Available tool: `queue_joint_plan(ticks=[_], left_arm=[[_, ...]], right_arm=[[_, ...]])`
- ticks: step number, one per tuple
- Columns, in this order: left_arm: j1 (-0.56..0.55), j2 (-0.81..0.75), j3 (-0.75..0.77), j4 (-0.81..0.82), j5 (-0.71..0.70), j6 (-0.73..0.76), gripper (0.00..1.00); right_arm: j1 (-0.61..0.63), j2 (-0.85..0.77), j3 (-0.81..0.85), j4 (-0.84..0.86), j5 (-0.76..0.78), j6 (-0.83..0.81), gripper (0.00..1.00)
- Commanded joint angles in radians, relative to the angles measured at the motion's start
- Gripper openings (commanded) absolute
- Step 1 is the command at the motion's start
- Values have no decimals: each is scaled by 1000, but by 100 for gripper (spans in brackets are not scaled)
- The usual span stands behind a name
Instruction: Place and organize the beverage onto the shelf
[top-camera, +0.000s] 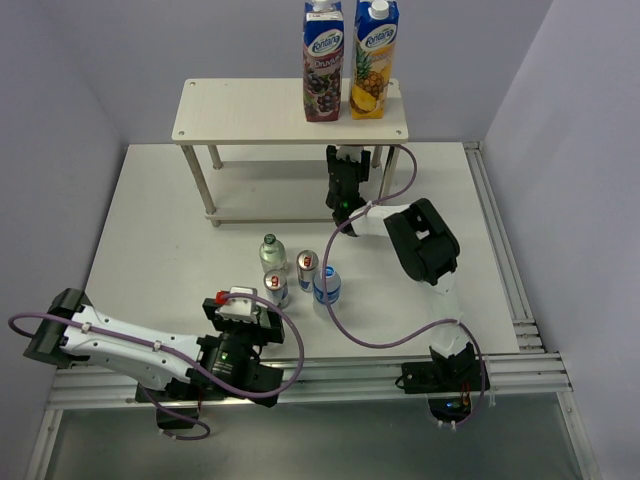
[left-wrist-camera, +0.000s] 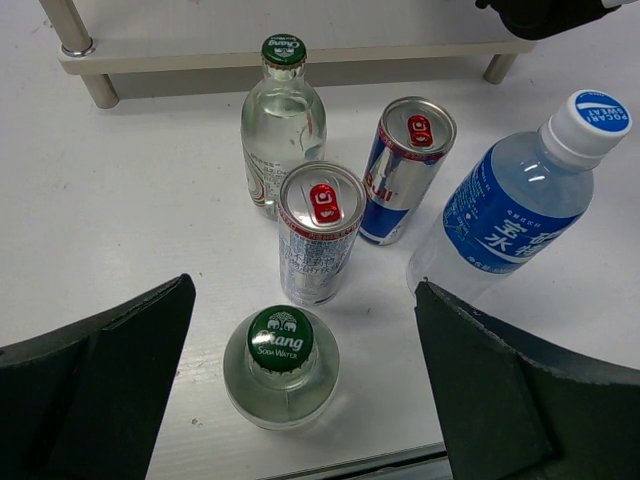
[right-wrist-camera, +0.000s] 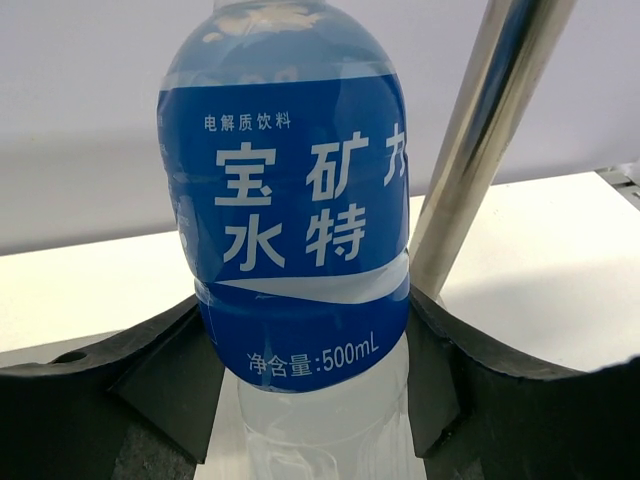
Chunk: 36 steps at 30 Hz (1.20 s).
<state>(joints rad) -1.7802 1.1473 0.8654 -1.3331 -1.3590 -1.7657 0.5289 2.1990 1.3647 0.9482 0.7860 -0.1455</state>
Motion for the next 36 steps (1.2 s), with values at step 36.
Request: queue_joint_plan(ticks=[36], left_arm=[[-5, 6, 35, -37, -23, 11, 99]], right_arm=[[335, -864, -390, -1619, 363, 1162, 0]])
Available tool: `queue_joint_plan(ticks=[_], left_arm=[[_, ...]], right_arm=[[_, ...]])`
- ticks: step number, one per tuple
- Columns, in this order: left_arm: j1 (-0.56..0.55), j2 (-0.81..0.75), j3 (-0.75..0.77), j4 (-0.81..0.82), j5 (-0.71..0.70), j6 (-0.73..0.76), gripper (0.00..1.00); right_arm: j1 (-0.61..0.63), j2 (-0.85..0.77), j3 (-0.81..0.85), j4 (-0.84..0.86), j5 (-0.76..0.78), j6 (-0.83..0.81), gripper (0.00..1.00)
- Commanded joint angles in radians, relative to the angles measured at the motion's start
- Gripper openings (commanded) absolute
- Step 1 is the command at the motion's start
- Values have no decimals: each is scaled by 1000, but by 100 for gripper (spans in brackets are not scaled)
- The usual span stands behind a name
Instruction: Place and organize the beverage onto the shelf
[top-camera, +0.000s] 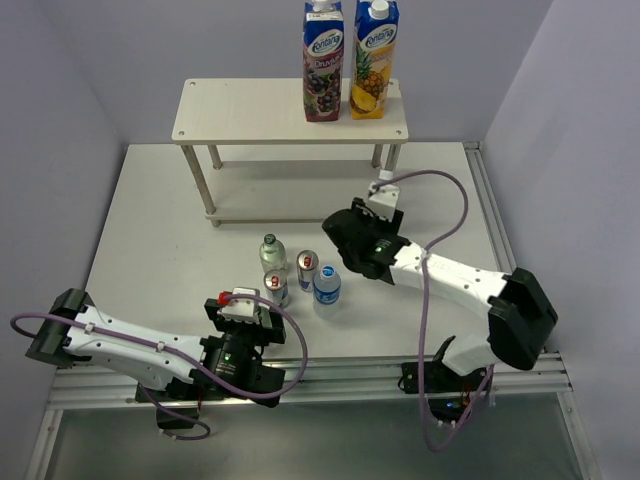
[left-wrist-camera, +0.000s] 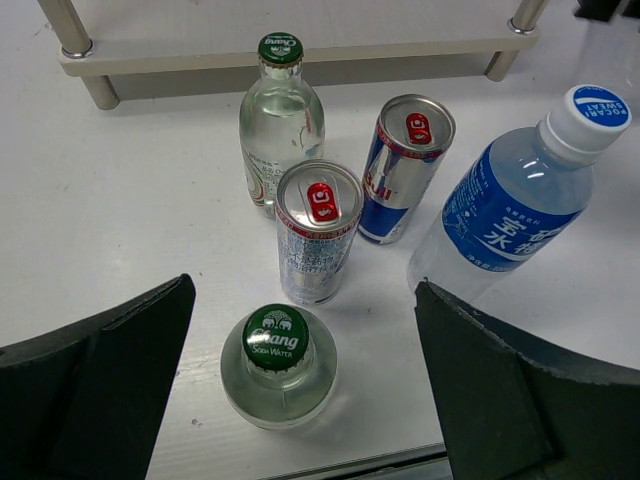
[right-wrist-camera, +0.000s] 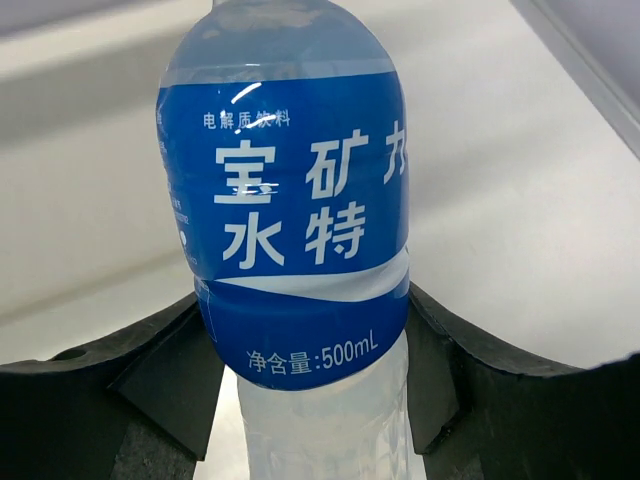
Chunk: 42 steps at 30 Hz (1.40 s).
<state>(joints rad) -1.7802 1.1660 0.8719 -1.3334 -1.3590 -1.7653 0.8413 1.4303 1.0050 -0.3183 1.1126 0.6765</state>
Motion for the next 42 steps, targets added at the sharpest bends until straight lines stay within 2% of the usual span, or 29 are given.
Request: queue_joint_plan(ticks=[1, 4, 5, 8, 11, 14, 18, 22, 25, 27, 29, 30, 34, 35, 39, 42], left_arm=[[-5, -15, 29, -38, -23, 9, 99], [-5, -17, 29, -38, -23, 9, 99], [-5, -12, 29, -38, -23, 10, 99], [-5, 0, 32, -36, -25, 12, 99], [-5, 12, 35, -38, -22, 13, 99], [-5, 5, 33, -36, -22, 13, 99], [-5, -15, 27, -38, -22, 7, 99], [-5, -23, 24, -36, -22, 7, 99], [-5, -17, 26, -36, -22, 7, 99], [-5, -15, 26, -38, -22, 7, 99], [-5, -9, 27, -38, -22, 9, 99], [-5, -8, 29, -38, -23, 9, 99], [-5, -9, 27, -36, -22, 9, 99], [-5, -11, 27, -36, -22, 9, 99], [-5, -9, 27, -36, -20, 9, 99], [-5, -8, 29, -36, -20, 9, 99]], right_arm=[[39, -114, -46, -390, 26, 424, 0], [146, -185, -115, -528, 41, 642, 0], [227, -218, -159, -569, 56, 702, 0], [365, -237, -216, -599, 86, 854, 0], [421, -168, -204, -705, -9, 974, 0], [461, -70, -119, -861, -95, 1095, 0], [595, 59, -43, -1076, -210, 1270, 0], [728, 53, -49, -1053, -330, 1285, 0], [792, -20, -141, -951, -427, 1263, 0], [803, -76, -201, -811, -482, 1198, 0], [805, -158, -285, -690, -496, 1143, 10], [803, -194, -324, -670, -504, 1140, 23], [803, -197, -338, -654, -488, 1129, 47], [802, -186, -330, -659, -484, 1115, 64], [794, -127, -286, -677, -462, 1078, 99], [782, -117, -253, -676, -451, 1035, 100]])
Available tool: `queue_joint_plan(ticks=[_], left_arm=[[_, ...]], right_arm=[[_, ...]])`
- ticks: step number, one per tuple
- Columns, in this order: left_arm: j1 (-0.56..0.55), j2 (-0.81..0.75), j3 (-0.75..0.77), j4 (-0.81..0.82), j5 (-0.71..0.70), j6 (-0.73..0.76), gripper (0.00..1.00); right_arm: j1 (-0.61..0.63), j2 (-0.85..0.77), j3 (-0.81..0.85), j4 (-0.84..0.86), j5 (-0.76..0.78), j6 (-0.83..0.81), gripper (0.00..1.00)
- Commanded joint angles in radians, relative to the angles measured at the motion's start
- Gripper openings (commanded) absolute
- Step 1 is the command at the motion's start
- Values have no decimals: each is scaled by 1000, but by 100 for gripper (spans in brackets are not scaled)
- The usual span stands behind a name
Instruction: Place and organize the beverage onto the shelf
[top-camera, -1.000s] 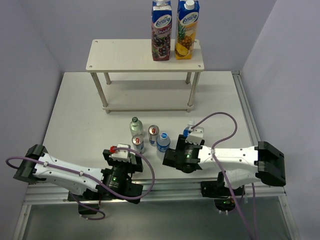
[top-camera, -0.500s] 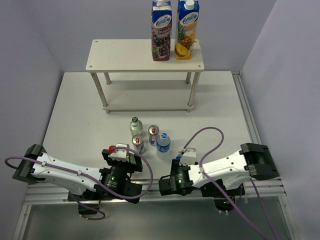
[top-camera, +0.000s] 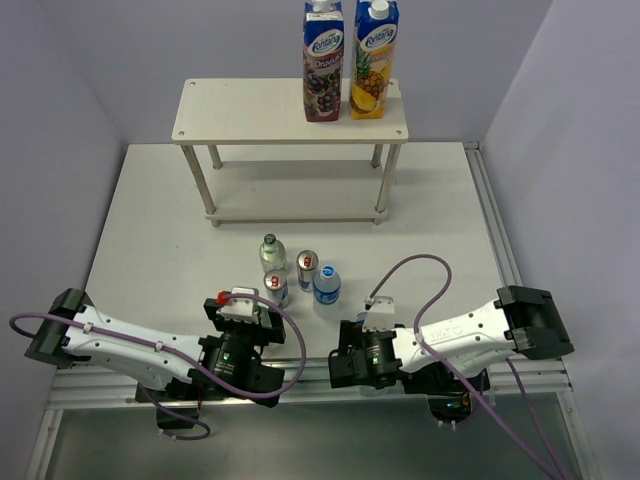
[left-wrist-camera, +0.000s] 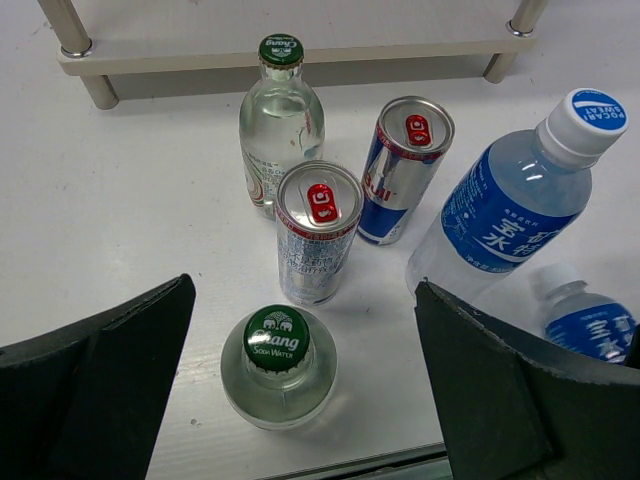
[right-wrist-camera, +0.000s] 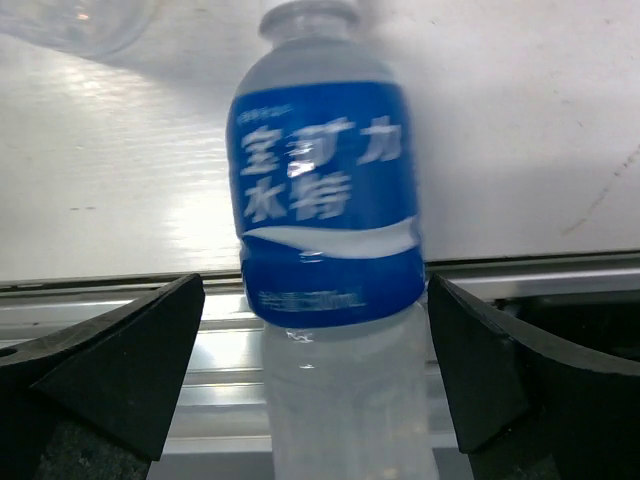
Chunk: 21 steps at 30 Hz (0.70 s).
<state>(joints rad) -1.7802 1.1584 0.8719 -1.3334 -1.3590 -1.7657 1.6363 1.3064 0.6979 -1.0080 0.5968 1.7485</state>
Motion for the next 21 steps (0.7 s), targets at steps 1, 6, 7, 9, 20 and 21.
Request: queue_joint_plan(ticks=[1, 6, 7, 9, 20, 21], left_arm=[[-5, 3, 29, -38, -20, 9, 99], [-5, 4, 29, -36, -19, 9, 99], [-5, 4, 29, -38, -19, 9, 99], [-5, 7, 30, -36, -19, 11, 99], [-5, 14, 32, -36, -19, 11, 99], [-5, 12, 30, -38, -19, 11, 99]], right_arm=[[-18, 5, 64, 16, 66, -50, 100], [-87, -41, 80, 5, 103, -125, 100], [-102, -53, 77, 15, 107, -157, 100], [-160, -88, 58, 40, 103, -200, 100], [-280, 5, 41, 250, 17, -395, 100], [-280, 17, 45, 258, 8, -396, 100]])
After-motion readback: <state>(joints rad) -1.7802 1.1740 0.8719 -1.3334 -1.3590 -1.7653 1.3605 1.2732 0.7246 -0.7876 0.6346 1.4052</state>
